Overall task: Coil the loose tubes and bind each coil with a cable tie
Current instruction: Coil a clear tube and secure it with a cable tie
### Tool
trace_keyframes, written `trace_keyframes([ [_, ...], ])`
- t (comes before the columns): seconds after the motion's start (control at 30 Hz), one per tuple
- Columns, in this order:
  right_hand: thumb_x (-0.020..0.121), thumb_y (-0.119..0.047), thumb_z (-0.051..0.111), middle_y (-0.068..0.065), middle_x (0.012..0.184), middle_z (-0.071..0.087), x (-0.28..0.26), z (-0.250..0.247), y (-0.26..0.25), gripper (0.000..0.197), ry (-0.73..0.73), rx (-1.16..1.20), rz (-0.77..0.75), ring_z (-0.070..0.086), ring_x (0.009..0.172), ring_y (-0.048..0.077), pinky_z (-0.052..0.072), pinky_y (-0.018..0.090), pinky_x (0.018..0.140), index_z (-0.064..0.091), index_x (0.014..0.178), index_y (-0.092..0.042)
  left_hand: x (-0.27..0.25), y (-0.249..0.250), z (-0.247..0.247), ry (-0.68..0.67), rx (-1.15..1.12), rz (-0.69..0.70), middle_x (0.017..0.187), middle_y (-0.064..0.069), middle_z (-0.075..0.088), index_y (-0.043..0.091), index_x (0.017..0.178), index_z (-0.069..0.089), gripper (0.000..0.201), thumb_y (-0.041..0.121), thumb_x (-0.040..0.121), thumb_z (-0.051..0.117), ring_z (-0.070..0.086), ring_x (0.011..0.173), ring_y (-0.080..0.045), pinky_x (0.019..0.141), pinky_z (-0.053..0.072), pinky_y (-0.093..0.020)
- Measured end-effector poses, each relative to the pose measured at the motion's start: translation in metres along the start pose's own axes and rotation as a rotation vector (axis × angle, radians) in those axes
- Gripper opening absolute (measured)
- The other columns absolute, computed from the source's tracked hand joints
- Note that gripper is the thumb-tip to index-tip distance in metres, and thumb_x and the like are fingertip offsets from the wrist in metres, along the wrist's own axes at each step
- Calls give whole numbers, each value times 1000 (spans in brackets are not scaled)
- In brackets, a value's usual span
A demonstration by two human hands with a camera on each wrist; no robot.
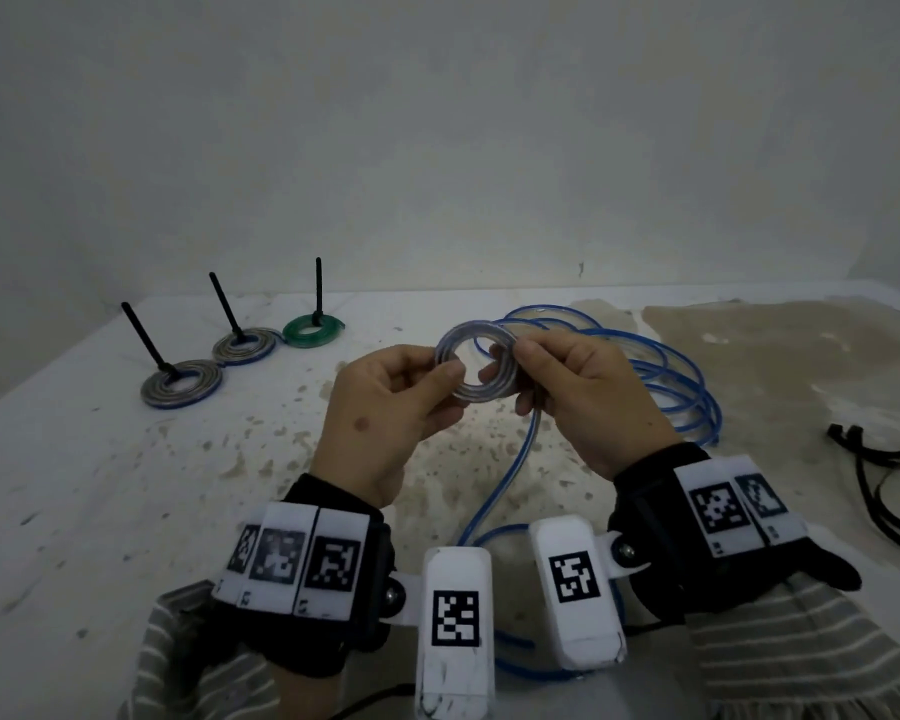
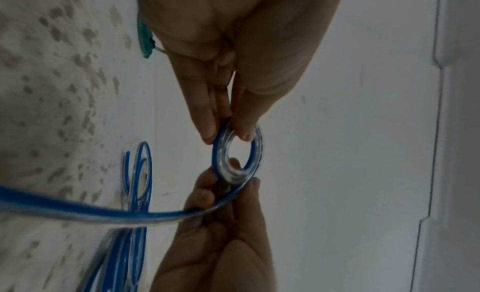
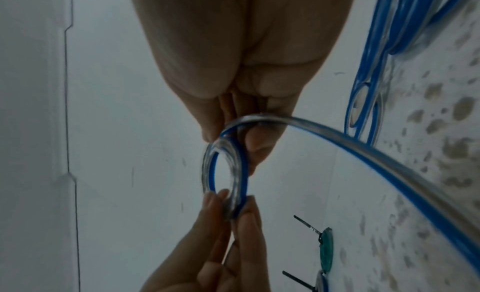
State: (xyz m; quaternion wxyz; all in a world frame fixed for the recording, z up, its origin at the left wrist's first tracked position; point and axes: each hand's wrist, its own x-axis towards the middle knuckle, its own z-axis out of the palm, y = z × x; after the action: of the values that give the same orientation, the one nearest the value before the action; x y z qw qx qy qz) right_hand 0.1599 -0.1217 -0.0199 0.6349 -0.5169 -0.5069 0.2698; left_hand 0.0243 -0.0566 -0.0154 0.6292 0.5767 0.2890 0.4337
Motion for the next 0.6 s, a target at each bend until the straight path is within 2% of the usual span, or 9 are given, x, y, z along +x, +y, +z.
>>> trace_keyframes([
  [0.1,95,-8,42,1,73,67,-1,1,0,23,-21,79,48,61,63,8,47,19,51,63,88,-11,0,0,3,-4,-147,-53,70,-6,66,7,82,59,3,4,83,60,65,58,-8,57,54,-18],
  [0.17,96,-9,41,-5,70,68,-1,3,-1,24,3,67,41,62,67,9,50,22,56,63,88,-13,-2,-2,6,-58,-187,-106,73,-6,68,6,82,56,4,6,83,60,67,63,-9,61,56,-19],
  [0.23,96,-10,41,-5,69,68,-1,2,-2,25,40,77,29,62,70,13,54,31,67,63,86,-13,-3,-4,9,-139,-171,-179,78,-8,68,4,84,57,4,8,83,60,68,68,-12,66,57,-21],
  [0.33,96,-8,40,-3,63,62,-2,-1,-3,25,46,95,25,58,62,13,53,29,65,62,84,-9,-6,-8,10,-214,-60,-247,86,-9,66,3,88,59,9,10,82,62,67,75,-16,72,57,-26],
  [0.43,96,-8,40,-1,59,54,-2,-3,-1,25,13,29,14,55,57,11,52,27,63,61,82,-10,-6,-7,7,-189,75,-199,81,-6,66,7,82,63,7,12,78,67,66,73,-13,71,56,-26],
  [0.53,95,-7,43,-7,57,52,-2,-3,1,26,-32,-201,-61,50,55,7,45,25,59,61,78,-16,-3,-2,0,-128,123,-105,78,-6,68,12,93,66,16,13,78,68,67,66,-11,63,55,-23],
  [0.6,94,-8,45,-9,57,52,-3,-1,1,25,-53,-287,-81,51,57,7,47,31,61,61,80,-21,-2,2,-5,-141,195,-69,73,-9,69,11,93,68,15,12,78,68,68,62,-12,57,53,-20],
])
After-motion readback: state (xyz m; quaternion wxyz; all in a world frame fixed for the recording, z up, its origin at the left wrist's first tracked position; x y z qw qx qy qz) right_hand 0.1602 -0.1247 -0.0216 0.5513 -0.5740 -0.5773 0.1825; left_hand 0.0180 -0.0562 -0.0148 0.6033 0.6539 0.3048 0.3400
